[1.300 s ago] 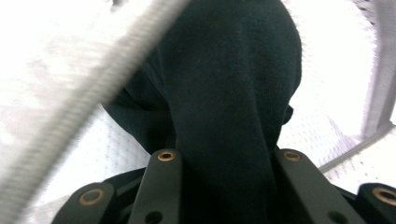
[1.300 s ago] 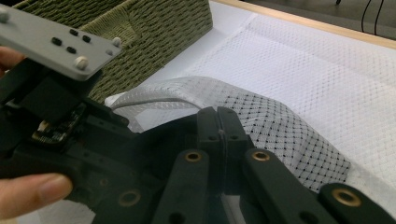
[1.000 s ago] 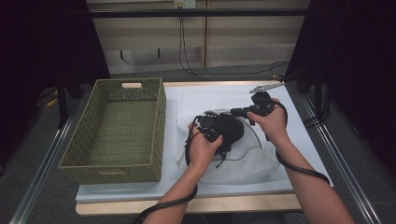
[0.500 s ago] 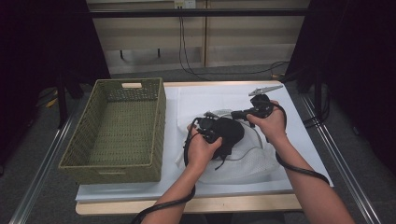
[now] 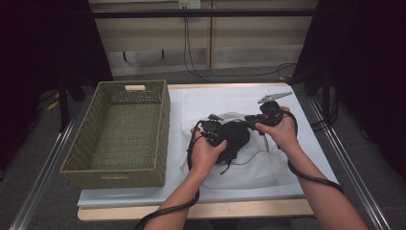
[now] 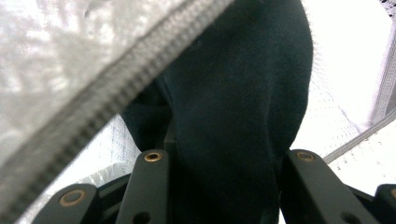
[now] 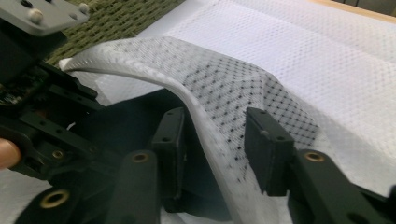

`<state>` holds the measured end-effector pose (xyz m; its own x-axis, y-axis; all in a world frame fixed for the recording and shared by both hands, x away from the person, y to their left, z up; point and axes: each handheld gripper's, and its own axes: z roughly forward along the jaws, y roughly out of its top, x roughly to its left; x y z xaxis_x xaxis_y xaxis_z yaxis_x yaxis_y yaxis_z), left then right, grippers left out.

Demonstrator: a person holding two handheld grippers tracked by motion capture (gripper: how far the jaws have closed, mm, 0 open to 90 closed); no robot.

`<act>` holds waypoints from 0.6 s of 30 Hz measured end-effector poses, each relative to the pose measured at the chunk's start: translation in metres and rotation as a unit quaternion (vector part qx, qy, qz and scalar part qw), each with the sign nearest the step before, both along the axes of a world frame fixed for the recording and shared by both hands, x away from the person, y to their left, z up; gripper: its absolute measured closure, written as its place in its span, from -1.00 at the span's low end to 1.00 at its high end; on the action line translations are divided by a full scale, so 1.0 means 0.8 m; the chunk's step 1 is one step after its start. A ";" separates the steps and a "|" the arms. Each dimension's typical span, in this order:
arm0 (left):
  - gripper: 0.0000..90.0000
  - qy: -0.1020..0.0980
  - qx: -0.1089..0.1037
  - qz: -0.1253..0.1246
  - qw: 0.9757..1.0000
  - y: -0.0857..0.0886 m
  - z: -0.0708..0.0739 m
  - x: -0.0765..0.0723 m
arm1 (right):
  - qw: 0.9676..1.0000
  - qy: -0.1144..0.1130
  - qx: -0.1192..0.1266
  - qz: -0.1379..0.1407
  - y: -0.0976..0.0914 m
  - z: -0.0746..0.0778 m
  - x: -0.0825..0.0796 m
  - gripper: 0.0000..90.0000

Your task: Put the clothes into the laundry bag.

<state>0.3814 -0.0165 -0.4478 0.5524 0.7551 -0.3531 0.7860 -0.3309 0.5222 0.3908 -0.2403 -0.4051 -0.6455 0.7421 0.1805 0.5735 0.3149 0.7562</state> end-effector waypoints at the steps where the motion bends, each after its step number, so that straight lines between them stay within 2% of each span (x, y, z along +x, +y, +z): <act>1: 0.44 0.000 -0.001 0.000 1.000 0.000 0.000 0.000 | 1.000 -0.002 -0.003 -0.003 -0.002 -0.001 -0.001 0.24; 5: 0.44 -0.001 -0.002 0.003 1.000 0.001 0.000 0.000 | 1.000 -0.001 -0.016 -0.003 -0.010 -0.006 -0.004 0.24; 9: 0.39 -0.003 0.001 -0.002 1.000 0.003 0.000 0.000 | 1.000 0.003 -0.016 -0.010 -0.022 -0.011 -0.008 0.35; 10: 0.34 -0.003 0.001 -0.004 1.000 0.004 0.000 0.001 | 1.000 0.003 -0.011 -0.013 -0.028 -0.012 -0.009 0.48; 11: 0.34 -0.004 0.002 -0.006 1.000 0.003 0.001 0.001 | 1.000 0.003 -0.011 -0.013 -0.028 -0.012 -0.009 0.48; 13: 0.23 -0.003 0.007 -0.015 1.000 0.004 0.001 0.001 | 1.000 0.006 -0.008 -0.012 -0.030 -0.012 -0.010 0.67; 14: 0.00 -0.006 0.008 -0.016 1.000 0.004 0.002 0.000 | 1.000 0.005 0.001 -0.011 -0.032 -0.012 -0.008 0.82; 15: 0.00 -0.011 0.013 -0.024 1.000 0.003 0.003 -0.001 | 1.000 0.005 0.001 -0.011 -0.032 -0.012 -0.008 0.82; 16: -0.16 -0.015 0.014 -0.027 0.999 0.003 0.004 -0.002 | 1.000 0.007 0.005 -0.007 -0.032 -0.013 -0.007 0.89; 18: -0.31 -0.017 0.019 -0.037 0.999 0.003 0.008 -0.004 | 1.000 0.010 0.013 -0.008 -0.032 -0.014 -0.004 1.00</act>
